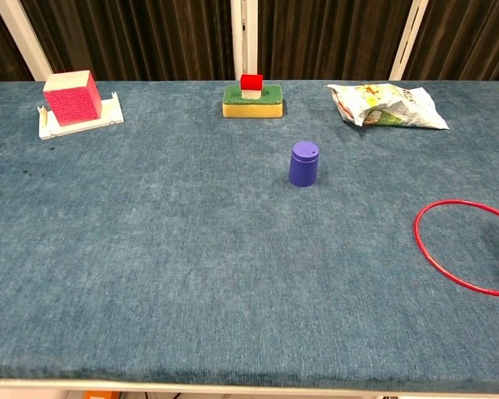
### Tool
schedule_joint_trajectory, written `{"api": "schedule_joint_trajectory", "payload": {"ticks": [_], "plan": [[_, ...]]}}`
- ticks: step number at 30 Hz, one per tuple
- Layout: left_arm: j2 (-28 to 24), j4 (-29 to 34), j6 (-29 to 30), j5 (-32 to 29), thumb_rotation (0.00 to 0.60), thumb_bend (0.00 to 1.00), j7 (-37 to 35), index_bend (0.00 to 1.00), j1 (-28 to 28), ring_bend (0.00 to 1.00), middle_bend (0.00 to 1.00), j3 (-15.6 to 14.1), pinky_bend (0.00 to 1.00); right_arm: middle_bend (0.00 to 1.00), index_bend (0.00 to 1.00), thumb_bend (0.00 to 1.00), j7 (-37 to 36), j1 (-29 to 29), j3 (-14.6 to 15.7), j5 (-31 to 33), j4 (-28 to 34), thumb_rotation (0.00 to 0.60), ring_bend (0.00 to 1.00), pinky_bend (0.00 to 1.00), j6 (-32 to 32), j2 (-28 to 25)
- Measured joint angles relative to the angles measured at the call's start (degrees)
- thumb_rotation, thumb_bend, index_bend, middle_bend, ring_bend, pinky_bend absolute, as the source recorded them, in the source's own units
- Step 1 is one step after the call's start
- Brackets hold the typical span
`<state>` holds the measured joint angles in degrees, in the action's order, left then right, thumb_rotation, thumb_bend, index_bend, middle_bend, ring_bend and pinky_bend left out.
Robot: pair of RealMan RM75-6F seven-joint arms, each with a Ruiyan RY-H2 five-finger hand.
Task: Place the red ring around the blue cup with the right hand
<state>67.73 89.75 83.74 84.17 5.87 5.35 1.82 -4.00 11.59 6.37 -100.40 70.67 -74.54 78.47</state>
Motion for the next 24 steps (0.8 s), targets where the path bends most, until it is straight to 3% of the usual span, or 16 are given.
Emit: {"api": "schedule_joint_trajectory", "payload": {"ticks": [24], "plan": [[0.2,-0.5,0.2,0.1,0.600,0.09,-0.4,0.17,-0.3,0.00,0.11,-0.1,0.00,0.19,0.57,0.37,-0.7,2.1,0.7,1.3,-2.3,0.600,0.00,0.00,1.8,1.9]]}}
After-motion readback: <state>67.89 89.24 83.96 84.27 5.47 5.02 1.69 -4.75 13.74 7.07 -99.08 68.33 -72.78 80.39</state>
